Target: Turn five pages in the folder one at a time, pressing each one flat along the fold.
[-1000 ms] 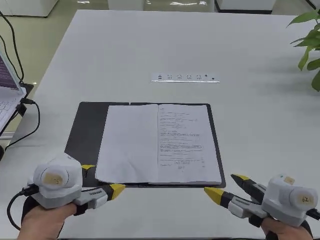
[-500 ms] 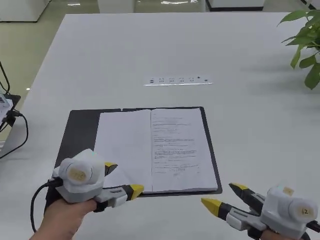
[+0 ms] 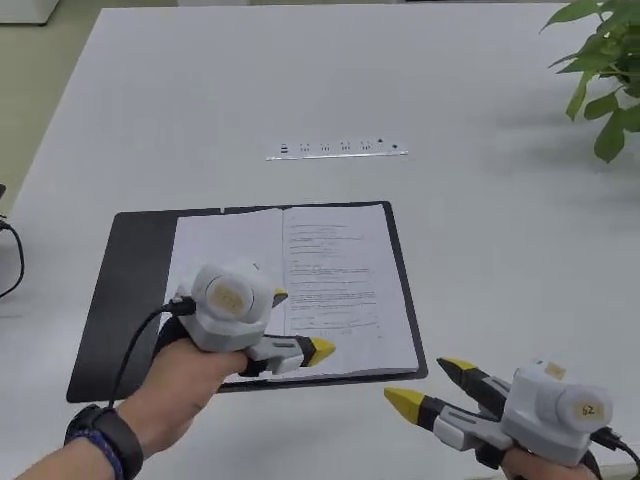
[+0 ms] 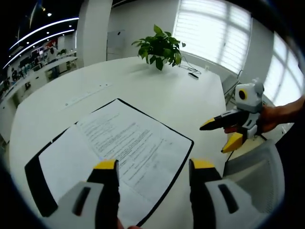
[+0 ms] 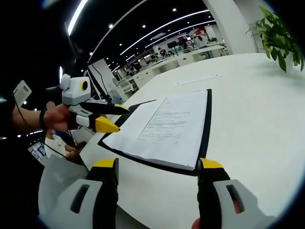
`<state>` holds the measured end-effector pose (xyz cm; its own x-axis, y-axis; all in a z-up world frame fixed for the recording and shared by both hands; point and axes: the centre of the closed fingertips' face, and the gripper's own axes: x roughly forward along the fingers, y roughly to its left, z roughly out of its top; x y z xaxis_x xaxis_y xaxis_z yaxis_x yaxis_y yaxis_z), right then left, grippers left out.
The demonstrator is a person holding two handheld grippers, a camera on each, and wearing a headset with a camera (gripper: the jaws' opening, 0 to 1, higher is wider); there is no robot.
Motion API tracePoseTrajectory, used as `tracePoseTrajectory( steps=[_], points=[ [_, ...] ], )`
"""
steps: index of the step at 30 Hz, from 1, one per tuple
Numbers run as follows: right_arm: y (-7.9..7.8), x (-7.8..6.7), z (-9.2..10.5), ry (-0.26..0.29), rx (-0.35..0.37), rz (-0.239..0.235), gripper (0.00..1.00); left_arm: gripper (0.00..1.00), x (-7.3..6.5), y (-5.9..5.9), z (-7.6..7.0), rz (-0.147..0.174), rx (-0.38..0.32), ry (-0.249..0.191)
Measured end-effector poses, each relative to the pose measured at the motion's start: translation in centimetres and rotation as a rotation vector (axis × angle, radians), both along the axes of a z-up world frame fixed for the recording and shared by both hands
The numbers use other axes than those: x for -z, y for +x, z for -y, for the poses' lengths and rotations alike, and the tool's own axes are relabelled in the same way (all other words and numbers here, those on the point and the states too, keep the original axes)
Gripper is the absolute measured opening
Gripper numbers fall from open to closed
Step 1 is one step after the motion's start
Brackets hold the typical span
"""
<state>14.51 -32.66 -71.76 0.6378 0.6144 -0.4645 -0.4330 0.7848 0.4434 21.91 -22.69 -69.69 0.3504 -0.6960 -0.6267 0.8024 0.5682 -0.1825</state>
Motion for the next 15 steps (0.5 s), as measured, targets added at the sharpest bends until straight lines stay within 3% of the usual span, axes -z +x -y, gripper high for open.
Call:
tracePoseTrajectory(
  steps=[8, 15],
  points=[
    [-0.2, 0.2, 0.4, -0.01, -0.013, -0.012, 0.67, 0.6, 2.6, -0.1, 4.8, -0.029, 0.017, -0.008],
    [-0.9, 0.8, 0.9, -0.003, -0.009, -0.031, 0.65, 0.65, 4.0, 0.7, 7.9, -0.012, 0.001, 0.024]
  ],
)
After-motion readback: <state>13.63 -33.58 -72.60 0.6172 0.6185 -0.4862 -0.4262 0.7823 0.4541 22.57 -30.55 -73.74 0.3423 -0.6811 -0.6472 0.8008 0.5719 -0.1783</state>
